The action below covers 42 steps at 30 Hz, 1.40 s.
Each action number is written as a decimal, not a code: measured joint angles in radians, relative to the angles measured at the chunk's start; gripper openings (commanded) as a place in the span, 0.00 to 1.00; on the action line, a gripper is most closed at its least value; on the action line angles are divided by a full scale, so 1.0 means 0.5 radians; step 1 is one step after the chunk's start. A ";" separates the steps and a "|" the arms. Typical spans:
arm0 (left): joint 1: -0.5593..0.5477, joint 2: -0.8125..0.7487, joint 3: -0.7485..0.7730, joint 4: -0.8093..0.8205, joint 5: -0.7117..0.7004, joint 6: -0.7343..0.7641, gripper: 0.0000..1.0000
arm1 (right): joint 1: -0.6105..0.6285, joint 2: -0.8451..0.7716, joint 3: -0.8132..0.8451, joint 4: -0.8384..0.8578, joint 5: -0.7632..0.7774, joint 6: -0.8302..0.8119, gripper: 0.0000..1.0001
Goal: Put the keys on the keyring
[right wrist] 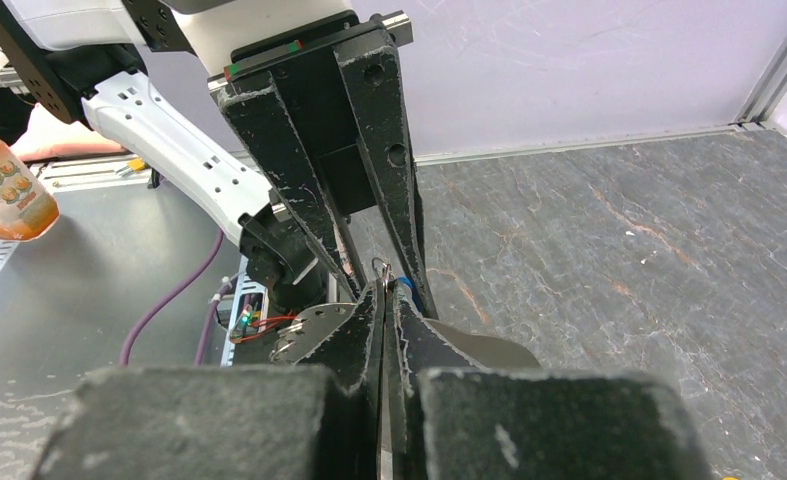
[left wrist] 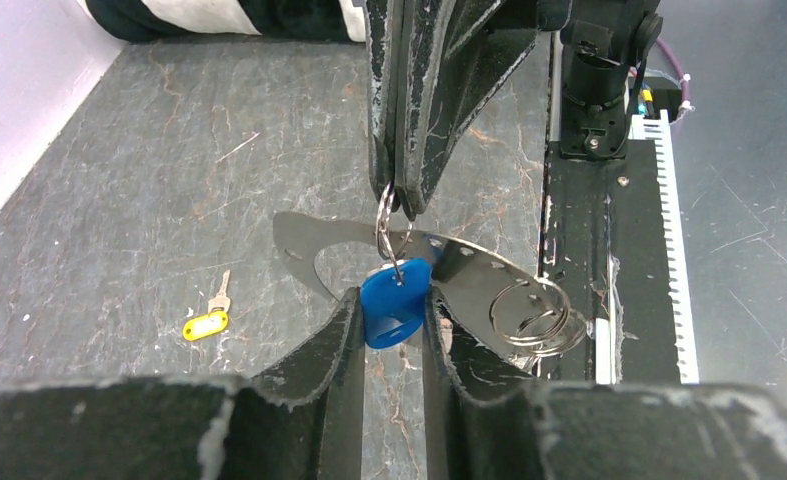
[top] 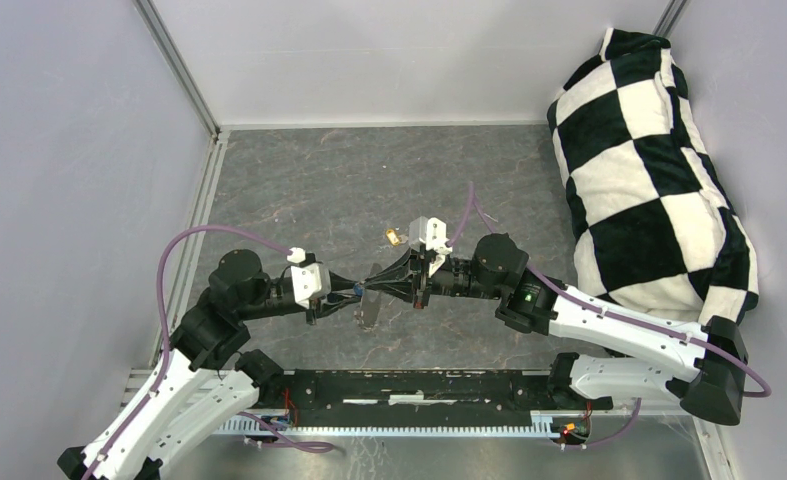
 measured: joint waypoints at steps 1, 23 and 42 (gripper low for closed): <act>0.000 -0.001 0.000 -0.002 -0.001 0.000 0.12 | 0.000 0.000 0.000 0.000 0.001 0.000 0.00; 0.000 -0.137 -0.051 -0.139 -0.084 0.211 0.02 | 0.001 -0.003 -0.021 0.009 0.011 0.002 0.00; 0.000 -0.110 0.027 -0.387 0.021 0.438 0.53 | -0.002 -0.003 -0.126 0.257 -0.002 0.124 0.00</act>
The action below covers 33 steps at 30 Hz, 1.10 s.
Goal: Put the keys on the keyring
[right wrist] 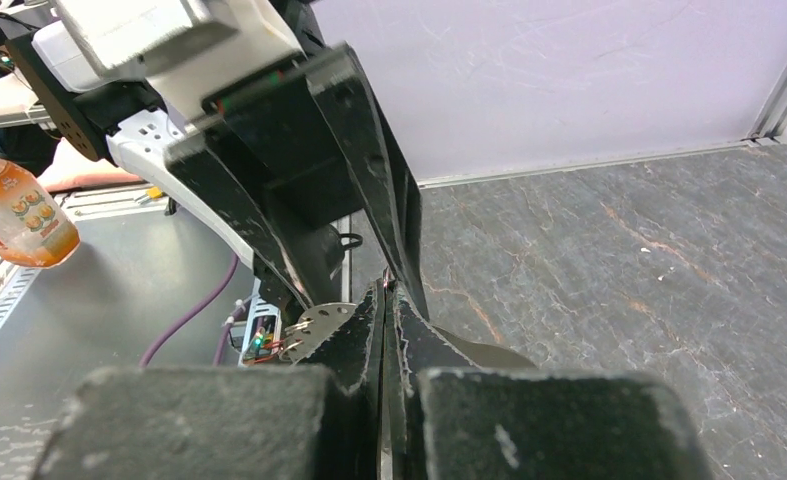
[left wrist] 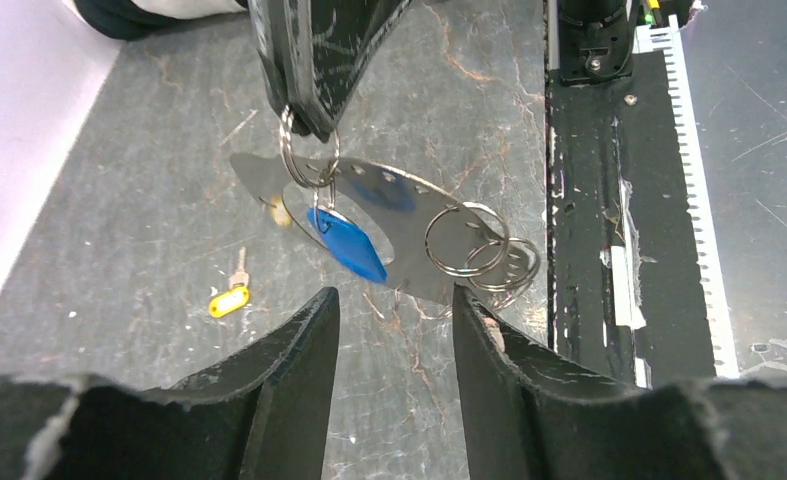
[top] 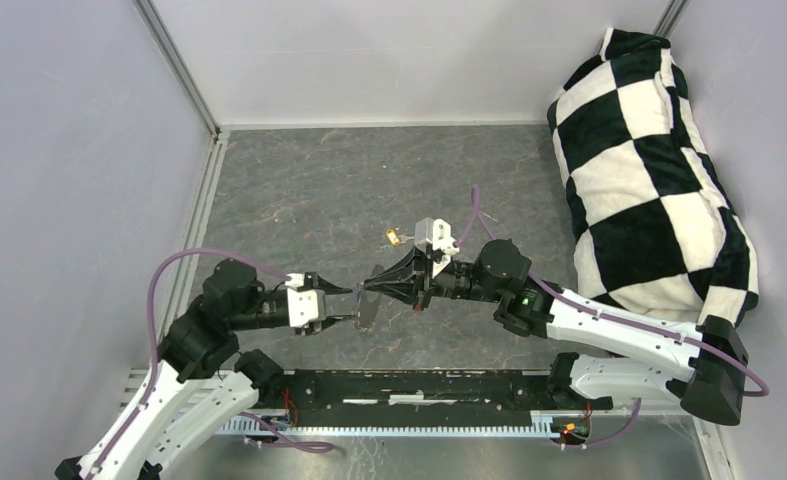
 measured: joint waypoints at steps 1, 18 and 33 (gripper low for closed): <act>0.000 -0.011 0.029 -0.018 -0.004 0.005 0.53 | 0.000 0.000 0.000 0.002 -0.001 -0.004 0.00; 0.000 0.105 0.243 0.078 -0.003 -0.176 0.34 | -0.007 0.050 0.040 -0.048 -0.223 -0.038 0.00; 0.000 0.143 0.243 0.159 0.147 -0.317 0.14 | -0.010 0.072 0.055 -0.117 -0.233 -0.069 0.00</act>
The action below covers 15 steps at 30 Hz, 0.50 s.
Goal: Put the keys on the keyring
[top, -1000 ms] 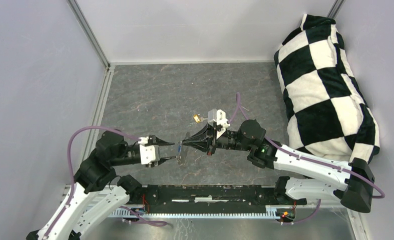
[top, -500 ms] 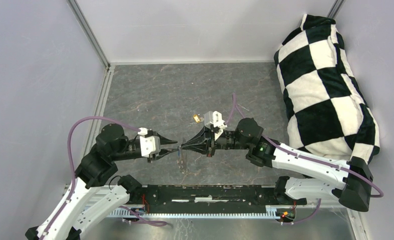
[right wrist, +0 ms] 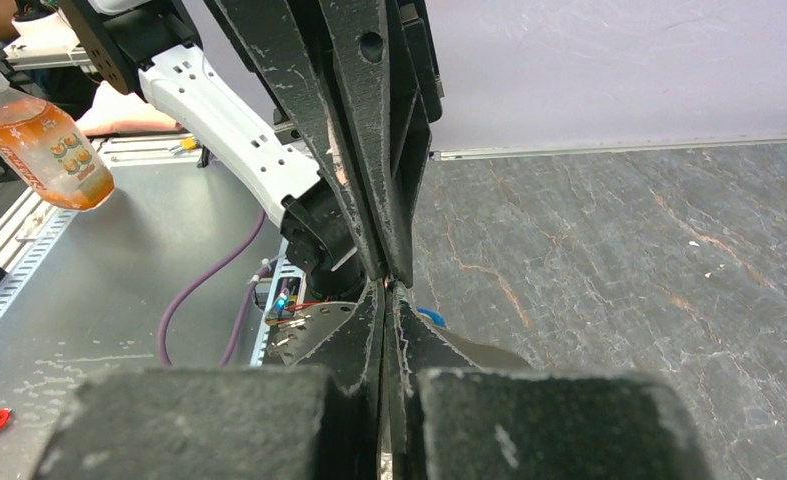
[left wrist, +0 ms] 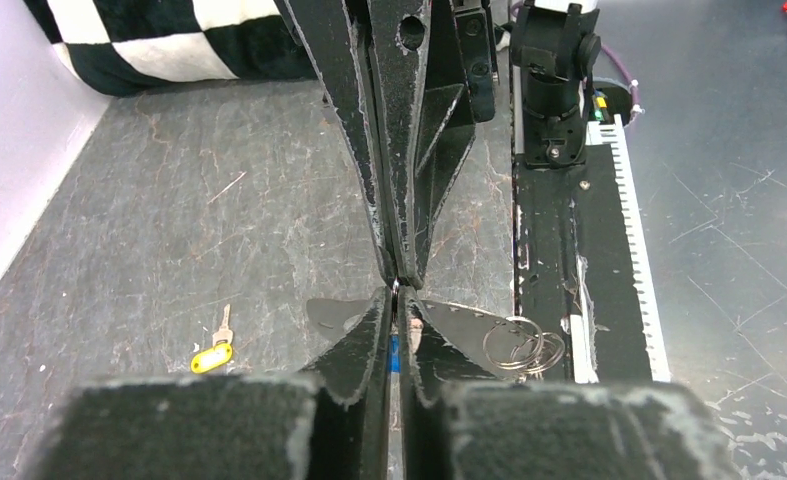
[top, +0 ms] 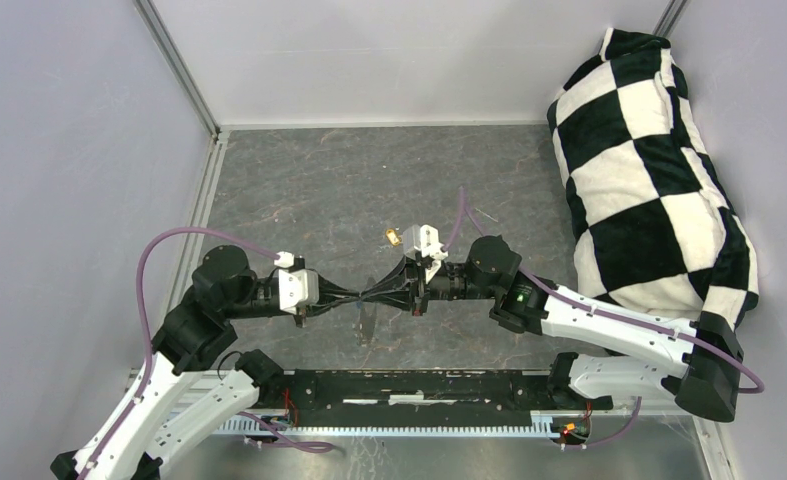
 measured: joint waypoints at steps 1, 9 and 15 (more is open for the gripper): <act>0.000 0.000 0.000 -0.008 0.001 0.000 0.22 | 0.002 0.000 0.000 -0.002 0.001 -0.005 0.00; 0.000 -0.004 -0.035 -0.044 0.005 -0.014 0.34 | 0.002 0.000 0.000 -0.014 0.008 -0.018 0.00; 0.000 -0.005 -0.060 -0.041 0.005 -0.037 0.15 | 0.001 -0.002 0.000 -0.015 0.008 -0.019 0.01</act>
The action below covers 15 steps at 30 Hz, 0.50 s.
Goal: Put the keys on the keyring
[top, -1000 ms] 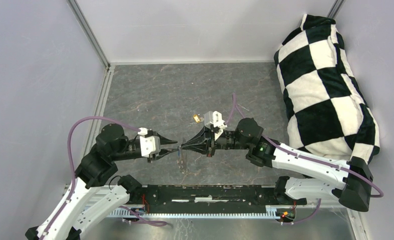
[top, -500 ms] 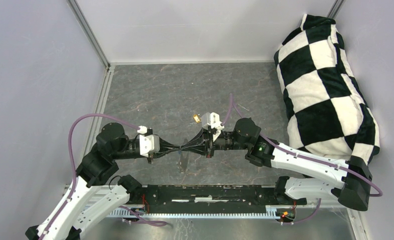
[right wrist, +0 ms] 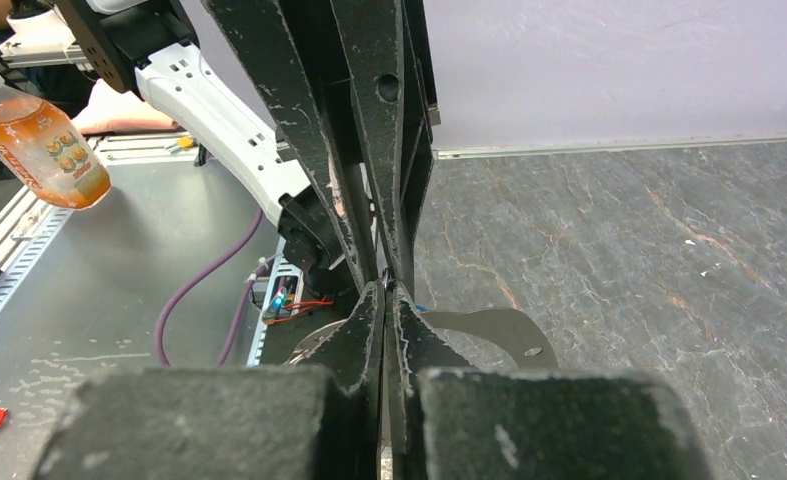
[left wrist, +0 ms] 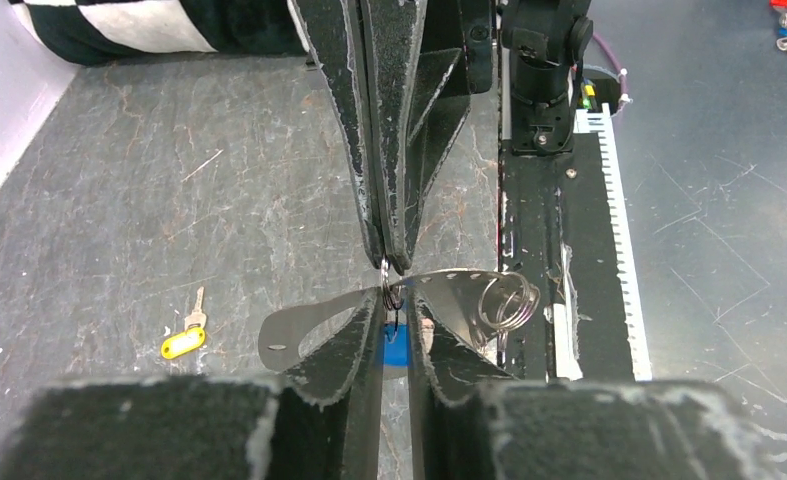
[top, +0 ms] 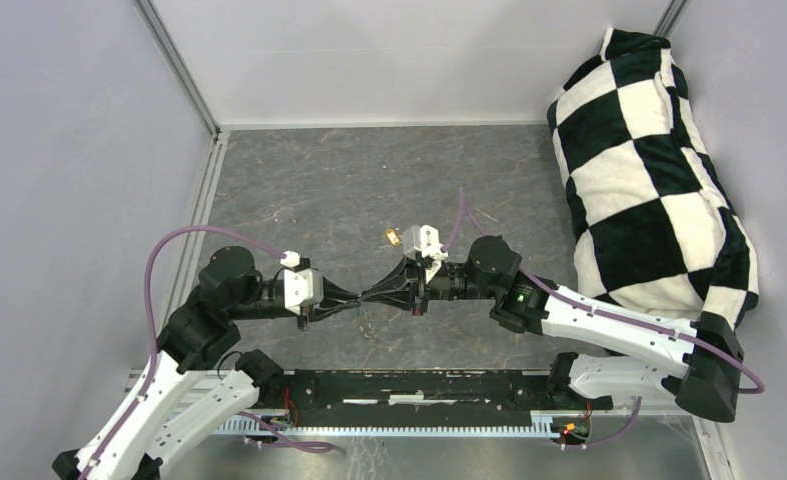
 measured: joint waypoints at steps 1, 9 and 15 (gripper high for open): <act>0.000 0.000 -0.003 0.003 0.000 -0.003 0.13 | 0.000 -0.002 0.000 0.000 0.000 0.000 0.00; 0.000 -0.005 -0.036 0.032 0.008 -0.035 0.02 | 0.001 -0.005 0.000 -0.006 -0.016 0.001 0.13; 0.000 -0.005 -0.037 -0.009 0.006 -0.039 0.02 | 0.001 -0.002 0.165 -0.325 0.010 -0.159 0.30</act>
